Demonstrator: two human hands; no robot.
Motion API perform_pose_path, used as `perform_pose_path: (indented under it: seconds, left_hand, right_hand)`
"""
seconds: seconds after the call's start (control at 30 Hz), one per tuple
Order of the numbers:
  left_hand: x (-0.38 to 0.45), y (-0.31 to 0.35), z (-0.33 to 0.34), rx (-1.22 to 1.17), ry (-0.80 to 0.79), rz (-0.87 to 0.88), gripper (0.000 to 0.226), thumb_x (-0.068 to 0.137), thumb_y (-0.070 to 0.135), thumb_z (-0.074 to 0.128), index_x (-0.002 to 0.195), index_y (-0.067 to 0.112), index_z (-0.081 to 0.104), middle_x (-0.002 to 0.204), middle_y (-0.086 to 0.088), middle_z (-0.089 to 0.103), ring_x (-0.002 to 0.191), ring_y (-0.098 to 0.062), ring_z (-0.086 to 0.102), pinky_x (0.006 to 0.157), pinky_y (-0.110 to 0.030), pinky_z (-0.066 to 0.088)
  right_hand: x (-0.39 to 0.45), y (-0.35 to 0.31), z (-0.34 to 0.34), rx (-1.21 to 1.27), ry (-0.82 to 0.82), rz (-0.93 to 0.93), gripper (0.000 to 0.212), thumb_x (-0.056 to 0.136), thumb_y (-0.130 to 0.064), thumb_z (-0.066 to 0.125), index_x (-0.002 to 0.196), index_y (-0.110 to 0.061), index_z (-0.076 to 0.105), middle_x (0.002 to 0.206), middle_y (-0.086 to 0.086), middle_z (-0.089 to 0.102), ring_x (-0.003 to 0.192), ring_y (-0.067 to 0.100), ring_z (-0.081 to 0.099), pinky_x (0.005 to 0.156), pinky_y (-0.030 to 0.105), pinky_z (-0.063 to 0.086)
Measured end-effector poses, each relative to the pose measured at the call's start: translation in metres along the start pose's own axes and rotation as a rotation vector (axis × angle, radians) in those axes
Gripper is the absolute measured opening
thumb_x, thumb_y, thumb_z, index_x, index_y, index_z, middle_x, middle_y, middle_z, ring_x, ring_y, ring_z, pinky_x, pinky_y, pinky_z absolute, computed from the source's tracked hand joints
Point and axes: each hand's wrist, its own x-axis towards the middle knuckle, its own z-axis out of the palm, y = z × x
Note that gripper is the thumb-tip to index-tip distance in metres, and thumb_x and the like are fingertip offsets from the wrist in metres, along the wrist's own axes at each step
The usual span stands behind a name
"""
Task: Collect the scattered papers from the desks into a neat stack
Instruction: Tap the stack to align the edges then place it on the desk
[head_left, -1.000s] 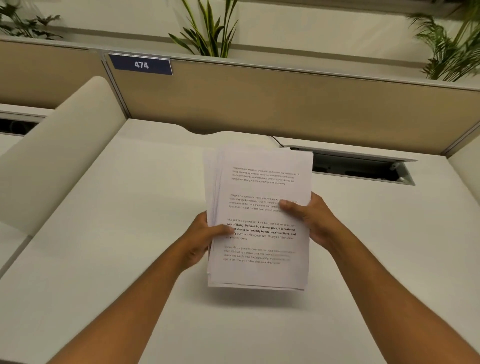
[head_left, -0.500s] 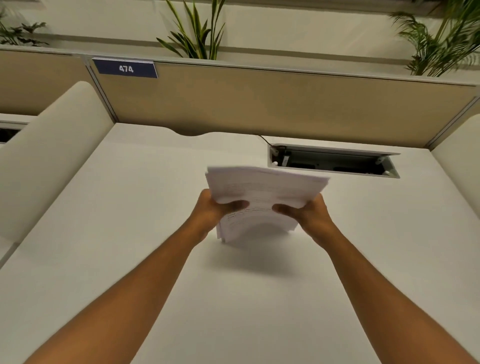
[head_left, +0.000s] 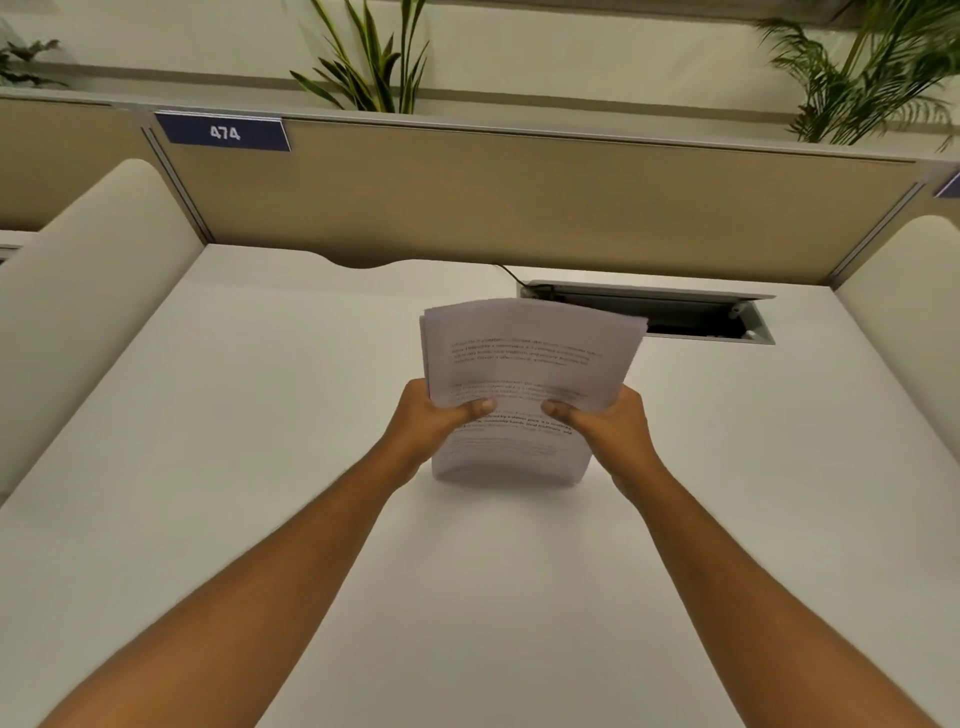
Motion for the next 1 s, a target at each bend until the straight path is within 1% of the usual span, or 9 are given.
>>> perform_pose_path:
  seconds: [0.07,0.17,0.3,0.4,0.5,0.6,0.73,0.9,1.0]
  left_hand:
    - [-0.004,-0.006,0.004,-0.025,0.017,0.000,0.045,0.087,0.027,0.094,0.130,0.024,0.081,0.124,-0.001,0.086,0.114,-0.024,0.081,0.103,-0.051,0.066]
    - [-0.005,-0.005,0.008,-0.081,0.069,-0.011,0.037,0.080,0.038,0.094,0.115,0.034,0.085,0.113,0.004,0.089,0.104,-0.020,0.084,0.098,-0.050,0.068]
    - [-0.005,-0.005,0.012,-0.092,0.097,-0.016,0.027,0.078,0.043,0.094,0.103,0.039,0.086,0.106,0.006,0.089,0.098,-0.016,0.084,0.096,-0.050,0.068]
    - [-0.008,-0.007,0.010,-0.084,0.060,-0.018,0.037,0.078,0.040,0.093,0.114,0.035,0.084,0.113,0.002,0.089,0.107,-0.025,0.082,0.101,-0.053,0.066]
    - [-0.009,-0.008,0.004,-0.062,-0.019,-0.012,0.052,0.080,0.035,0.092,0.128,0.022,0.081,0.123,-0.005,0.086,0.118,-0.031,0.079,0.105,-0.054,0.064]
    - [-0.010,-0.004,-0.001,-0.020,-0.050,0.000,0.050,0.078,0.037,0.092,0.125,0.025,0.082,0.121,0.000,0.087,0.114,-0.024,0.081,0.102,-0.048,0.066]
    - [-0.016,-0.001,0.005,-0.114,0.094,0.092,0.034,0.079,0.038,0.091,0.112,0.031,0.084,0.112,0.007,0.089,0.104,-0.019,0.083,0.085,-0.034,0.068]
    - [-0.018,-0.003,0.017,-0.133,0.168,0.096,0.021,0.078,0.039,0.093,0.097,0.045,0.086,0.102,0.012,0.089,0.096,-0.014,0.083,0.078,-0.032,0.069]
    - [-0.013,-0.005,0.015,-0.099,0.178,0.066,0.026,0.078,0.033,0.098,0.101,0.037,0.085,0.103,0.007,0.089,0.095,-0.019,0.084,0.083,-0.040,0.070]
  right_hand:
    - [-0.003,0.005,0.000,0.017,0.009,0.021,0.040,0.076,-0.026,0.094,0.109,-0.038,0.074,0.104,-0.015,0.082,0.094,0.005,0.078,0.079,0.027,0.067]
    - [-0.004,0.002,0.002,0.039,0.033,0.023,0.038,0.076,-0.029,0.094,0.105,-0.043,0.074,0.103,-0.022,0.080,0.094,0.001,0.077,0.070,0.021,0.065]
    - [-0.008,0.006,0.005,0.048,0.054,0.038,0.037,0.078,-0.025,0.093,0.105,-0.043,0.076,0.104,-0.018,0.082,0.094,0.004,0.077,0.071,0.021,0.064]
    - [-0.013,0.013,0.006,0.045,0.049,0.048,0.040,0.074,-0.023,0.096,0.101,-0.046,0.078,0.104,-0.016,0.082,0.095,0.005,0.078,0.073,0.022,0.065]
    - [-0.016,0.013,0.006,0.044,0.064,0.049,0.042,0.068,-0.027,0.097,0.096,-0.052,0.079,0.102,-0.017,0.083,0.093,0.004,0.078,0.071,0.019,0.064]
    - [-0.016,0.013,0.006,0.025,0.075,0.055,0.039,0.068,-0.029,0.098,0.094,-0.051,0.080,0.099,-0.016,0.083,0.090,0.004,0.079,0.068,0.016,0.062]
    - [-0.017,0.012,0.008,0.011,0.084,0.066,0.039,0.069,-0.027,0.097,0.094,-0.051,0.079,0.099,-0.019,0.082,0.090,0.003,0.078,0.068,0.015,0.062]
    - [-0.018,0.017,0.008,-0.004,0.086,0.071,0.044,0.073,-0.022,0.096,0.108,-0.039,0.077,0.104,-0.014,0.083,0.092,0.009,0.078,0.080,0.027,0.067]
    - [-0.019,0.017,0.005,-0.009,0.090,0.088,0.047,0.074,-0.019,0.096,0.115,-0.032,0.078,0.106,-0.011,0.083,0.093,0.013,0.079,0.084,0.034,0.067]
